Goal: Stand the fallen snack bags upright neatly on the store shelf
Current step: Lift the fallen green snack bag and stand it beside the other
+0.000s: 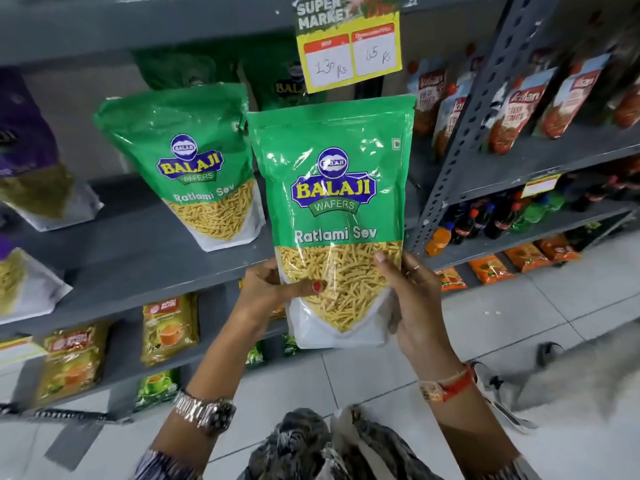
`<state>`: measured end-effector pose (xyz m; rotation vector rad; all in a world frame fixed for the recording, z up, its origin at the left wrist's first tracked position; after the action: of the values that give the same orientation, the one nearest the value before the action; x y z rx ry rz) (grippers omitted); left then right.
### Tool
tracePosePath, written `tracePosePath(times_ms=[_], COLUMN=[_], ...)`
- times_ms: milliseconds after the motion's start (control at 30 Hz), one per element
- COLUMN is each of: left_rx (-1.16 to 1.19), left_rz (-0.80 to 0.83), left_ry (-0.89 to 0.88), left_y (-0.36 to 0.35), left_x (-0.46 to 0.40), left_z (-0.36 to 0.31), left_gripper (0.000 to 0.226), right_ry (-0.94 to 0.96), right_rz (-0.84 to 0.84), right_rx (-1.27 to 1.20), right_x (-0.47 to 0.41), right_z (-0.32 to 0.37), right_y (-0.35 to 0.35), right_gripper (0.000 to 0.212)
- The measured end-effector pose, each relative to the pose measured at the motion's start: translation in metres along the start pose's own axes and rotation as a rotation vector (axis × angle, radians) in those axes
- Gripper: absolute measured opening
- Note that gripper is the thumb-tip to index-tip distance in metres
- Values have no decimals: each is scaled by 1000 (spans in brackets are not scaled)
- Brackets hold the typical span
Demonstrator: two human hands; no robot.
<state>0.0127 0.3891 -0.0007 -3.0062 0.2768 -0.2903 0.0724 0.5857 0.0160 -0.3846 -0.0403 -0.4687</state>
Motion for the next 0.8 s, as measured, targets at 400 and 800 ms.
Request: tracePosePath(times_ms=[400, 800], left_rx=[-91, -283], left_rz=[-76, -168], left_ry=[-20, -247], left_y=[12, 7], left_x=[-10, -118], left_z=[-1, -18], left_gripper=[44, 48], right_ry=[31, 160], right_rz=[24, 144], right_rx=[32, 96], right_x=[-18, -133], right_z=[-13, -18], right_y=[-9, -44], right_gripper=[24, 21])
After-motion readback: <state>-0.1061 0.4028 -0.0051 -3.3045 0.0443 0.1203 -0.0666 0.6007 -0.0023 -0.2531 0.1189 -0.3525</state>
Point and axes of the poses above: each hand's wrist, its own x-axis away from the middle knuckle, its own y-axis out of the back of the hand, z = x × y, the point moved 9 cm from there along -x, towards the middle knuckle, and after that the axes turned 4 degrees about -z, right-handed, at the moved point
